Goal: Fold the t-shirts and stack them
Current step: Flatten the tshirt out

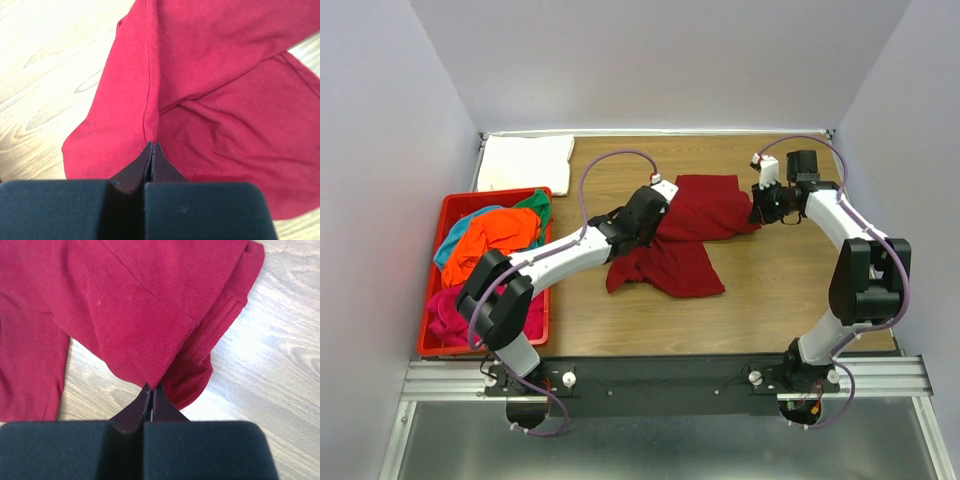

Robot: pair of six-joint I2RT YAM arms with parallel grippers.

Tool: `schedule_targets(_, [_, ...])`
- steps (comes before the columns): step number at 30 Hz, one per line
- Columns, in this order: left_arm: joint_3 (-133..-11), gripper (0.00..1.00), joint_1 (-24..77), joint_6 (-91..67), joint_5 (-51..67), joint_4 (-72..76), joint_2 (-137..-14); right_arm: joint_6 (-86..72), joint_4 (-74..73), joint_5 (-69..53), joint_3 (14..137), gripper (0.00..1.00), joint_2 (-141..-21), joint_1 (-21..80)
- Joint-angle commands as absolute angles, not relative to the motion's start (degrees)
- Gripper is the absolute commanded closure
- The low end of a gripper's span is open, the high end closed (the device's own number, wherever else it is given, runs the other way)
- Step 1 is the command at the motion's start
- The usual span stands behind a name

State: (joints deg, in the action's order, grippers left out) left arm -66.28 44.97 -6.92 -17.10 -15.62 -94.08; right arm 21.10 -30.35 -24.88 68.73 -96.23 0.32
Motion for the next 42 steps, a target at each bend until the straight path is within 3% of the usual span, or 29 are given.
schedule_targets(1, [-65.0, 1.0, 43.5, -7.2, -12.7, -14.4, -90.1, 22.3, -32.3, -23.6, 69.3, 0.99, -94.0, 0.3])
schedule_targets(30, [-64.8, 1.0, 35.9, -3.1, -0.4, -16.6, -78.4, 24.1, -38.0, -21.5, 74.8, 0.99, -88.8, 0.3])
schedule_targets(42, [-70.1, 1.0, 34.6, -1.9, 5.2, -18.6, -75.2, 24.2, -41.7, -23.3, 81.3, 1.0, -85.8, 0.3])
